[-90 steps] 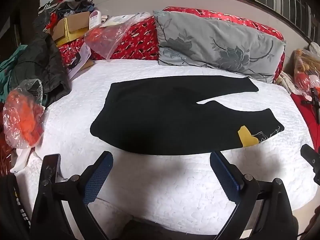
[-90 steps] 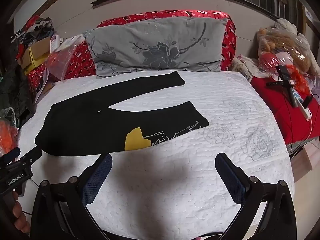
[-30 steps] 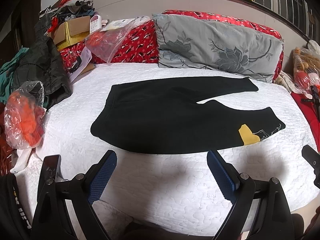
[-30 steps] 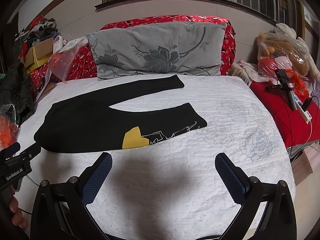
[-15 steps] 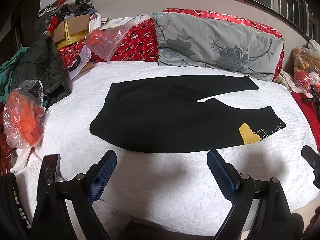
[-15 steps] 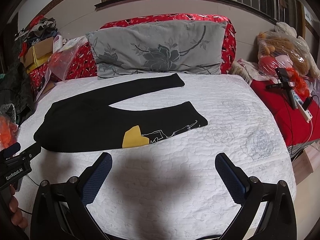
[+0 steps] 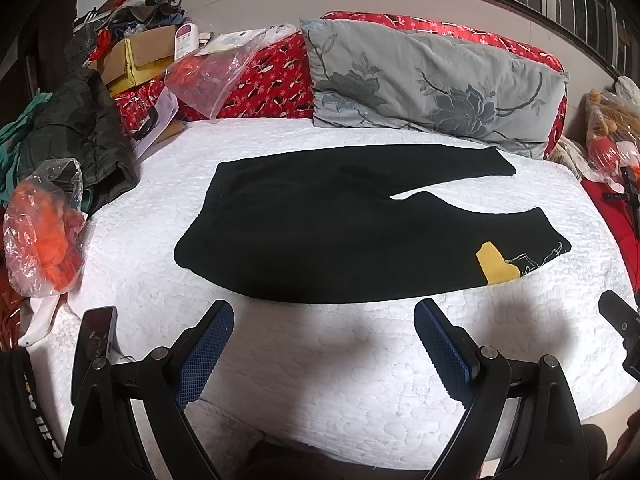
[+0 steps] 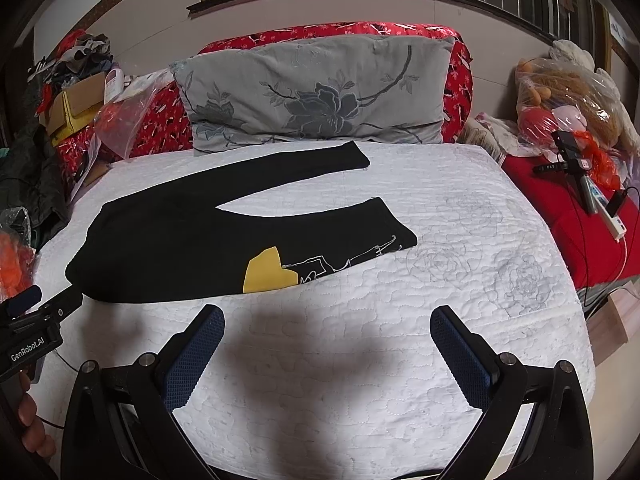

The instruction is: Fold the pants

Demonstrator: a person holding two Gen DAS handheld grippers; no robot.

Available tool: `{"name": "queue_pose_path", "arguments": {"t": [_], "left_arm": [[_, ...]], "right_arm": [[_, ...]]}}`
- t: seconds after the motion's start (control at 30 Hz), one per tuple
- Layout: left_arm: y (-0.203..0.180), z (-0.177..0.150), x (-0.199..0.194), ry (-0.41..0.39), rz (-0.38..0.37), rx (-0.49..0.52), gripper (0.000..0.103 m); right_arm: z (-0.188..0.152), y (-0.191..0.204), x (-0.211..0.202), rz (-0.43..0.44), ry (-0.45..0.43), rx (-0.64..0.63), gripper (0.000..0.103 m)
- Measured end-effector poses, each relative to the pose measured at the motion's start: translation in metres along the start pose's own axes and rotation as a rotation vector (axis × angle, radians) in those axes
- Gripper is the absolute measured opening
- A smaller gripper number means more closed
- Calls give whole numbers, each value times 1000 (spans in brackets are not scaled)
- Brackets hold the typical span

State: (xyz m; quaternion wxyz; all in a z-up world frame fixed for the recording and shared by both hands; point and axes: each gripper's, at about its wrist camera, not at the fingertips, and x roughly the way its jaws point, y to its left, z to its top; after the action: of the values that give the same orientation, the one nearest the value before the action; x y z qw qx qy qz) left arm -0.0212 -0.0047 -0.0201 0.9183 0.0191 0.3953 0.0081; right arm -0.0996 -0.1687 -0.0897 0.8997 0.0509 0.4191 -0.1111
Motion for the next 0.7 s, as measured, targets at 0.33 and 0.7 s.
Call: {"name": "queue_pose_path", "arguments": {"t": [0.33, 0.7], "left_arm": [[-1, 1, 2, 7, -5, 2, 92], [-1, 0, 4, 17, -6, 6, 93]], "right_arm": [[-1, -1, 4, 0, 7, 3, 103], [-3, -2, 7, 0, 15, 10, 103]]}}
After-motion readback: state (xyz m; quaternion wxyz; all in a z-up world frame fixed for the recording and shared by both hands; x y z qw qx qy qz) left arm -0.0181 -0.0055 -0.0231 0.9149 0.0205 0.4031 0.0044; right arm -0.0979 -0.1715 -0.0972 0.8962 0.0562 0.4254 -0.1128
